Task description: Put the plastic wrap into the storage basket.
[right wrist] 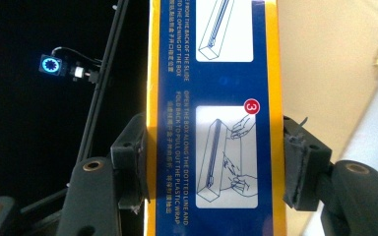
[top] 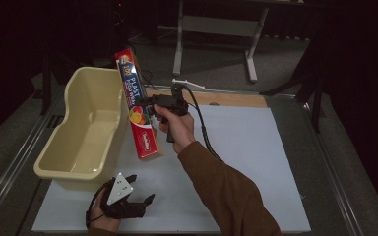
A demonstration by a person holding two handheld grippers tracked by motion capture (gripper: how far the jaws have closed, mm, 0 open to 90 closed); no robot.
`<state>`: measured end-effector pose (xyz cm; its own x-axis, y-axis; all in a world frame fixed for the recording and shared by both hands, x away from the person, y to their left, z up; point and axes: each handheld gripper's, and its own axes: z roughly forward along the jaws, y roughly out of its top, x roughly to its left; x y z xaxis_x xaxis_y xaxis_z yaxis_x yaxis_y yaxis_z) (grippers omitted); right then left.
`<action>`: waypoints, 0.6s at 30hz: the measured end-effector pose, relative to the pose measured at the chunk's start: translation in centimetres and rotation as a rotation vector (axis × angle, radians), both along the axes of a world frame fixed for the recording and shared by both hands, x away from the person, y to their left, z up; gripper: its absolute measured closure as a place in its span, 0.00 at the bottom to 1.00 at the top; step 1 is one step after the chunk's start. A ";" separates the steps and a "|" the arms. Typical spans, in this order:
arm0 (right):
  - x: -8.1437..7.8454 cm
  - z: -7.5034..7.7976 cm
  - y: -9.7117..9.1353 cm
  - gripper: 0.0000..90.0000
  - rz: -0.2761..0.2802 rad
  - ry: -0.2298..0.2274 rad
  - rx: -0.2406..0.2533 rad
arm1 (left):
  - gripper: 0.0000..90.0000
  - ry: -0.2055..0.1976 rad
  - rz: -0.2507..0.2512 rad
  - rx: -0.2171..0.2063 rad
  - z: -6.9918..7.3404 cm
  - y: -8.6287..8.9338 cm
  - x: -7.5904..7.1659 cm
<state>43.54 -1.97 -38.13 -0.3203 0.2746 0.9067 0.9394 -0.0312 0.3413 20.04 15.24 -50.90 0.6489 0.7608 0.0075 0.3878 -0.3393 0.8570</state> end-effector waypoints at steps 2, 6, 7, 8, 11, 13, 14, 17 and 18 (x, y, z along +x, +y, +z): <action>-0.1 0.2 0.5 0.44 0.000 0.006 0.006 | 0.17 -0.001 -0.001 -0.001 0.0 0.0 0.0; -0.2 0.3 1.6 0.44 -0.008 0.024 0.005 | 0.17 -0.003 0.000 0.002 0.0 0.0 -0.1; -0.2 0.3 1.8 0.44 -0.013 0.031 0.014 | 0.17 -0.004 0.001 0.005 0.0 0.0 -0.1; -0.3 0.3 2.0 0.44 -0.015 0.040 0.020 | 0.17 -0.004 0.001 0.002 0.0 0.0 -0.1; -0.3 0.3 2.6 0.44 -0.026 0.050 0.025 | 0.17 -0.006 0.003 -0.003 0.1 0.0 -0.2; -0.4 0.3 3.0 0.44 -0.035 0.056 0.031 | 0.17 -0.007 0.002 -0.004 0.1 0.0 -0.2; -0.5 0.3 3.2 0.44 -0.037 0.059 0.038 | 0.17 -0.007 0.000 -0.005 0.1 0.0 -0.2; -0.6 0.2 3.8 0.44 -0.052 0.050 0.040 | 0.17 -0.007 -0.001 -0.005 0.1 0.0 -0.2; -0.6 0.2 3.9 0.44 -0.059 0.052 0.039 | 0.17 -0.007 -0.002 -0.004 0.1 0.0 -0.2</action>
